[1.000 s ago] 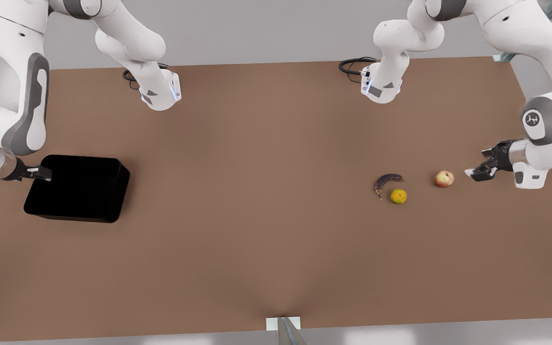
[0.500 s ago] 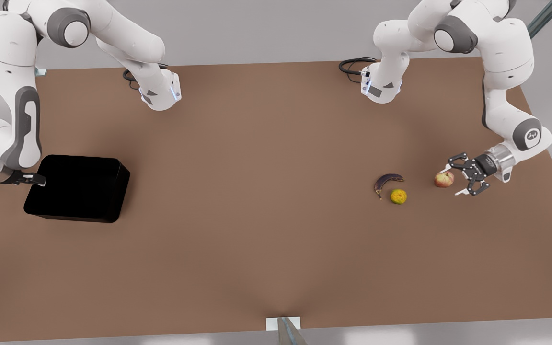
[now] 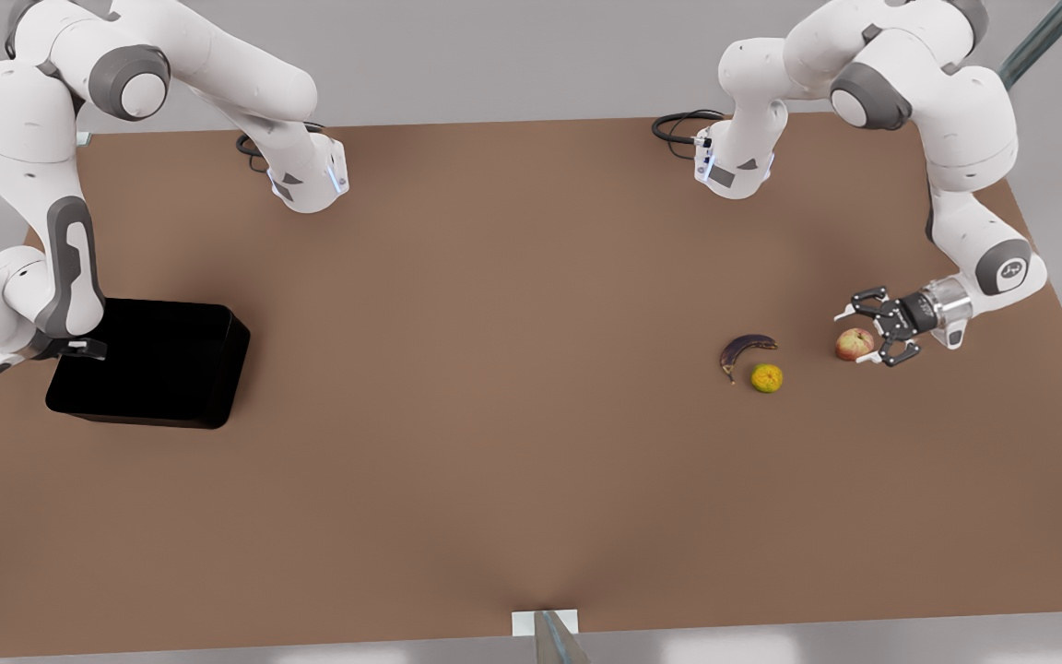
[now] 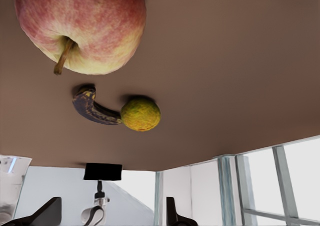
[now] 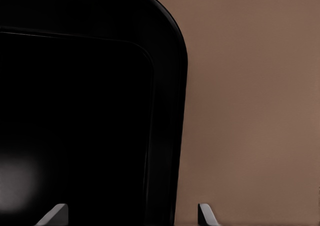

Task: Place the storage box in the middle with the right arm, and place the apple in the storage box with the left arm

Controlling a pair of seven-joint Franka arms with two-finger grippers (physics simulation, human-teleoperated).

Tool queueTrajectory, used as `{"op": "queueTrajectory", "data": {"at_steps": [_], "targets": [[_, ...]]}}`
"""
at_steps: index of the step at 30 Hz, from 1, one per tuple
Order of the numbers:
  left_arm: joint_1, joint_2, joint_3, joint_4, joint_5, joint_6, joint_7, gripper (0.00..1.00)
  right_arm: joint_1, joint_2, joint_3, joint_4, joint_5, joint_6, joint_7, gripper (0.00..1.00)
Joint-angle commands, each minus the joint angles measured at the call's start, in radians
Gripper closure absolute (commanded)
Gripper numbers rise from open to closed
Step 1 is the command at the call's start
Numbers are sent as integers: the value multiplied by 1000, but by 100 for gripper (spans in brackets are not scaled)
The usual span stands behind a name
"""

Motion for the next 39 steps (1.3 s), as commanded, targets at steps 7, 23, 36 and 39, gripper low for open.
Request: {"op": "queueTrajectory", "data": {"at_steps": [7, 23, 36, 39], "targets": [[75, 29, 2, -2, 19, 2, 45, 0, -15, 17, 0, 0, 0, -11, -20, 49], [77, 107, -6, -26, -75, 22, 137, 0, -21, 29, 3, 6, 0, -17, -63, 79], [97, 174, 0, -14, -93, 37, 167, 0, 63, -8, 83, 106, 12, -198, -60, 79], [97, 187, -2, -16, -118, 62, 167, 0, 110, -9, 146, 130, 59, -241, -52, 79]]}}
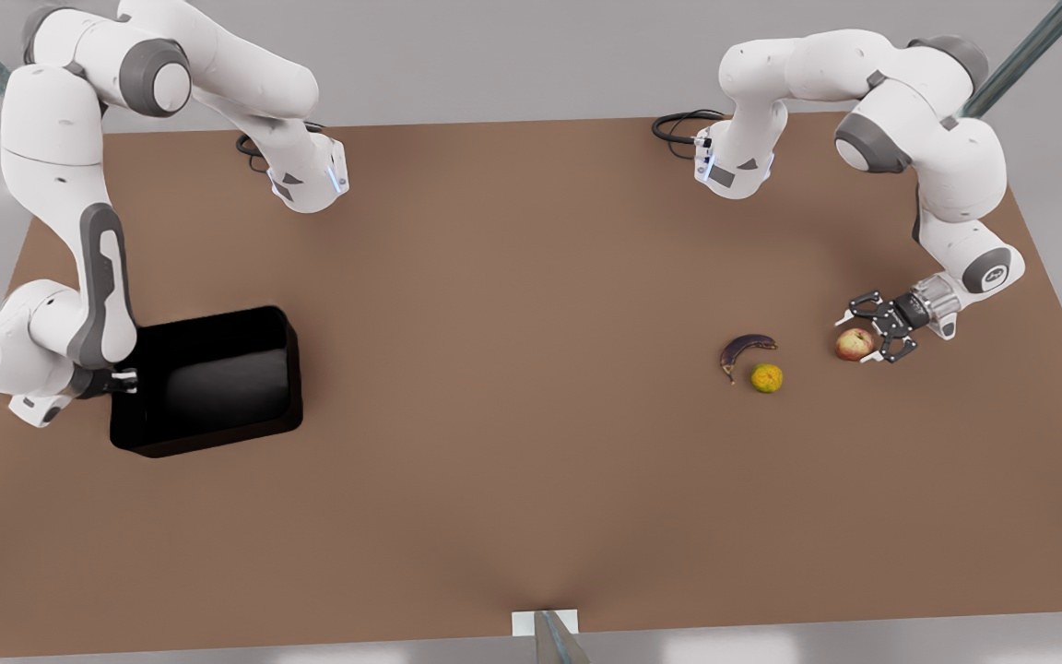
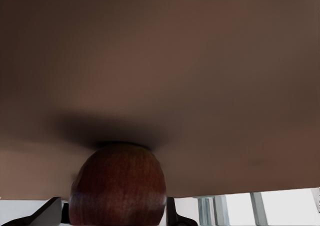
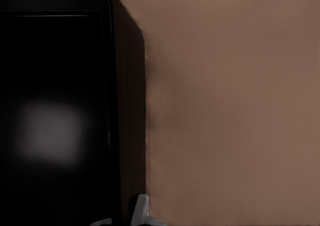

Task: Place the storage box in the middle with the right arm, and place the apple in the storage box with the left arm

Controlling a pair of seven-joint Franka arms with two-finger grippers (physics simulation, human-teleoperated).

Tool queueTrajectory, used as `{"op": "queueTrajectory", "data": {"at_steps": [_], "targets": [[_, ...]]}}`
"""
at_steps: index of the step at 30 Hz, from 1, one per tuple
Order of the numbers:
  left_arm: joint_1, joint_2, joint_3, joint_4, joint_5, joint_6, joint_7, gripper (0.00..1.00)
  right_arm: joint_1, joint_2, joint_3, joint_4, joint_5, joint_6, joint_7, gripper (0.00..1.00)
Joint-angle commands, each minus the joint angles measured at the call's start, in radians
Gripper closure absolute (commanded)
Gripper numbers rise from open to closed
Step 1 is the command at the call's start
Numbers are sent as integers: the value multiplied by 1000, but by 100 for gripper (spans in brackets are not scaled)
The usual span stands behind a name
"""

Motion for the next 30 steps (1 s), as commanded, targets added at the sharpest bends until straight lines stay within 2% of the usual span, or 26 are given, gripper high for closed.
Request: {"op": "queueTrajectory", "data": {"at_steps": [1, 3, 7, 9, 11, 14, 17, 18, 24, 28, 29, 30], "targets": [[0, 0, -1, 0, -16, 0, 0, 0, 9, 0, 2, 2, 0, 0, 1, 79], [0, 3, -7, 0, -26, 9, 0, 0, 66, 1, 41, 20, 39, 0, -2, 79], [0, 2, -13, -2, -44, 9, -2, 0, 259, 9, 52, 115, 56, -3, 12, 79], [0, 3, -19, -3, -46, 11, 0, 0, 290, 27, 120, 161, 56, -2, 32, 79], [0, 5, -21, -3, -46, 19, 8, 1, 376, 72, 118, 213, 138, 0, 30, 79], [0, 12, -27, -3, -46, 25, 23, 2, 466, 146, 120, 324, 140, -2, 30, 79], [0, 12, -27, -2, -46, 32, 21, 34, 541, 233, 121, 443, 143, 1, 32, 79], [0, 12, -27, -2, -46, 32, 20, 39, 569, 254, 121, 479, 157, 0, 32, 79], [0, 2, -27, 2, -47, 22, 8, 41, 656, 383, 123, 673, 180, 3, 95, 79], [0, -75, -24, 58, -36, 13, -127, 40, 675, 434, 141, 707, 180, 24, 116, 79], [-2, -104, -24, 87, -29, 13, -190, 40, 681, 437, 141, 709, 180, 24, 116, 67], [0, -146, -44, 132, 11, 13, -241, 40, 681, 443, 143, 709, 180, 26, 116, 12]]}}
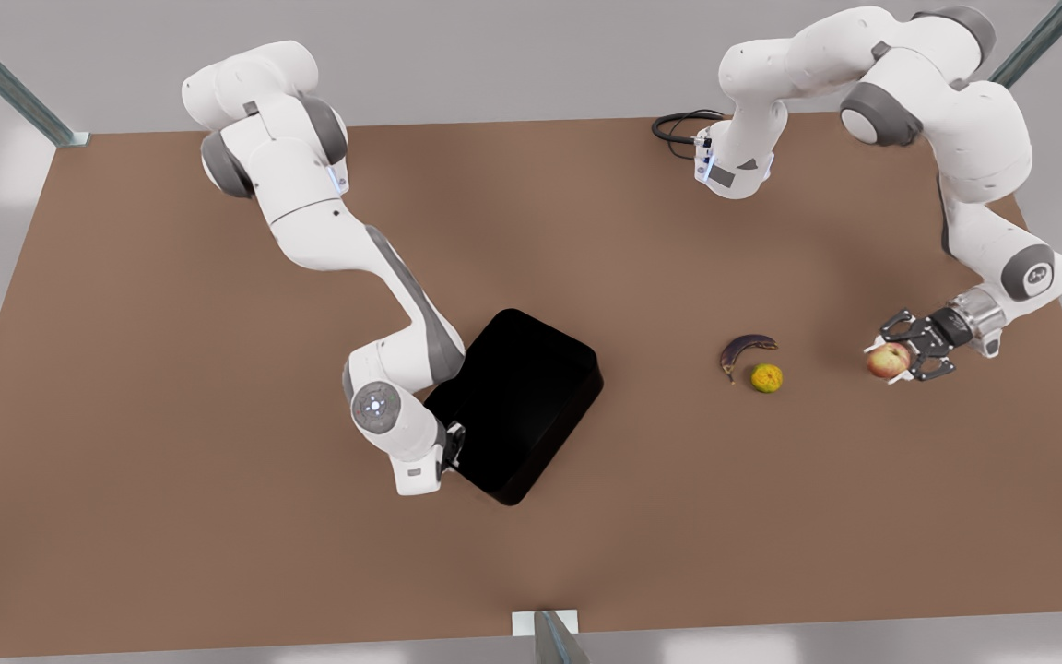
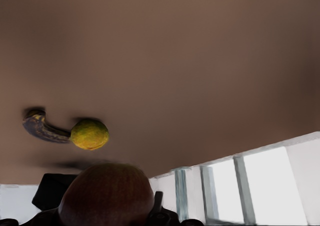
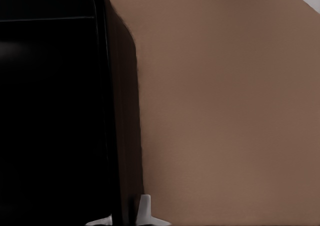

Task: Place the storage box in the middle with the right arm, and place the apple in the storage box with the left arm

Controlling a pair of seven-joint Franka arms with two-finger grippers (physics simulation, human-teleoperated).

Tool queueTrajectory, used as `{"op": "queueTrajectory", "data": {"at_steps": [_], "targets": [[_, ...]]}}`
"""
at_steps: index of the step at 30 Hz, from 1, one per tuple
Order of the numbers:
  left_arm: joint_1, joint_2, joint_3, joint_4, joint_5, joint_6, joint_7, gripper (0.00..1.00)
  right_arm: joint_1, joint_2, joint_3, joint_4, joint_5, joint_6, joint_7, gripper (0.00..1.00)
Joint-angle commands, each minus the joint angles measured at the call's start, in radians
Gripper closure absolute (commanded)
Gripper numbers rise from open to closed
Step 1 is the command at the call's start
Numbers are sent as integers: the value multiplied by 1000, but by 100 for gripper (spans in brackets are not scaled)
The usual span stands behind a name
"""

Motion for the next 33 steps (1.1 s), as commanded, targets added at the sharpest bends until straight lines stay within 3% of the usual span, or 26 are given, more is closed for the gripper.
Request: {"op": "queueTrajectory", "data": {"at_steps": [1, 9, 10, 12, 14, 17, 19, 23, 30, 31, 32, 33], "targets": [[1, -14, -27, 24, 37, 0, -26, 40, 1, 0, 0, 1, 0, 0, 1, 0], [-2, -129, -512, 235, 250, 287, -351, 39, -5, -15, 0, 16, 0, -26, 0, 0], [-1, -129, -580, 280, 317, 317, -449, 39, -16, -60, -3, 17, 0, -115, 0, 0], [-7, -115, -664, 363, 420, 370, -614, 39, -110, -241, -9, 14, -4, -422, 1, 0], [-65, -132, -687, 361, 440, 457, -716, 39, -201, -472, -115, -68, -143, -722, 4, 0], [-88, -127, -862, 392, 587, 621, -966, 38, -373, -772, -117, -272, -369, -790, 9, 0], [-153, -116, -867, 452, 638, 623, -1115, 38, -409, -859, -117, -357, -374, -784, 61, 0], [-341, -69, -863, 558, 773, 744, -1414, 38, -427, -862, -115, -380, -374, -784, 64, 0], [-561, 32, -856, 564, 929, 928, -1548, 37, -429, -858, -115, -384, -372, -782, 64, 0], [-575, 48, -853, 564, 933, 945, -1557, 30, -429, -858, -115, -383, -371, -782, 64, 0], [-587, 66, -853, 564, 965, 945, -1559, 0, -429, -858, -115, -383, -371, -782, 62, 0], [-595, 69, -853, 564, 972, 946, -1557, 0, -429, -856, -115, -383, -371, -782, 62, 0]]}}
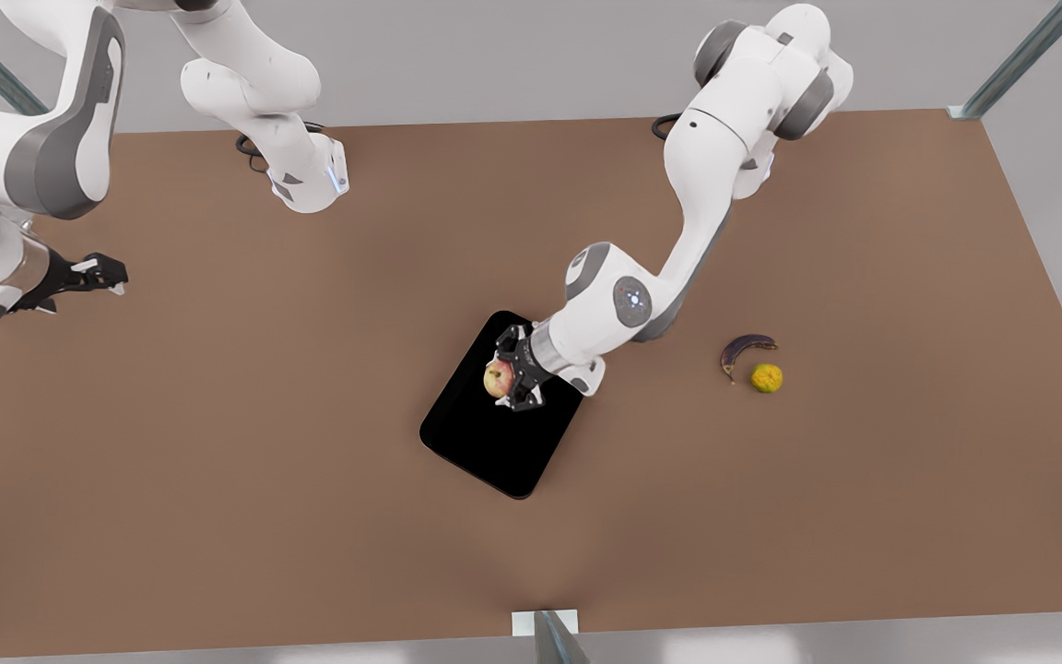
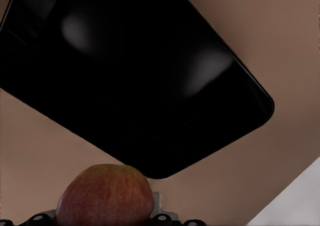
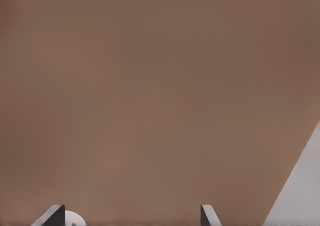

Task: Place the storage box in the middle with the right arm, and place the apple in the storage box with the left arm

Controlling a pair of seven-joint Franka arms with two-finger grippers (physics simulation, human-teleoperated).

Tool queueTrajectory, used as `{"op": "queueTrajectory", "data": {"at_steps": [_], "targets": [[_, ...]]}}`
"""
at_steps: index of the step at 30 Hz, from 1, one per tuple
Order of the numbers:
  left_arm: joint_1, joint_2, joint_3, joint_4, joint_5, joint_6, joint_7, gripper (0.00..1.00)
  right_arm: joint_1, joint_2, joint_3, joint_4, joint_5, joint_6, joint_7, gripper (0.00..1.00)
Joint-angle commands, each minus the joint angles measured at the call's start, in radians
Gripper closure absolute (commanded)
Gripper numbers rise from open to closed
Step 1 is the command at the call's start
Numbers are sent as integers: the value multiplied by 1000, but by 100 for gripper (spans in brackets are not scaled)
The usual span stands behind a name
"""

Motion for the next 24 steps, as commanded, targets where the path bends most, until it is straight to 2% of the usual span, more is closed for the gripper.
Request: {"op": "queueTrajectory", "data": {"at_steps": [1, 6, 7, 8, 10, 12, 14, 16, 17, 19, 20, 21, 22, 24], "targets": [[0, 3, -1, 0, 82, 0, 0, 0, 7, 1, 0, 1, 0, 0, 0, 0], [0, -9, 1, 0, 107, -12, 15, 0, 4, 3, 0, 2, 0, 2, 0, 0], [1, -24, 2, 0, 165, -20, 12, 0, 4, 3, 0, 2, -2, 2, 0, 0], [17, -58, 33, 0, 207, -54, 15, 0, 4, 3, 0, 2, 0, 2, 0, 0], [30, -162, 136, -12, 251, -253, 138, 0, 4, 3, 0, 4, -2, 2, 0, 0], [152, -253, 146, -26, 254, -446, 517, 0, 4, 3, 0, 2, -2, 2, 0, 0], [198, -355, 307, -54, 256, -655, 1081, 0, -3, 11, 0, 5, -2, 2, -2, 0], [198, -395, 484, -28, 277, -706, 1385, 0, -3, 12, 0, 5, 0, 2, -2, 0], [234, -450, 493, -41, 313, -709, 1618, 0, -3, 14, 0, 5, 0, 2, -2, 0], [305, -622, 466, -138, 317, -819, 1887, 1, -3, 14, 0, 7, 0, 2, -2, 0], [415, -673, 340, -156, 393, -882, 2101, 0, -3, 15, 0, 7, 0, 2, -2, 0], [506, -681, 161, -182, 503, -902, 2108, 0, -3, 15, 0, 7, 0, 2, -3, 0], [523, -681, 88, -221, 527, -867, 2094, 0, -3, 15, 0, 7, 0, 2, -3, 0], [523, -664, 84, -333, 477, -706, 2094, 0, -4, 15, 0, 8, 0, 2, -3, 0]]}}
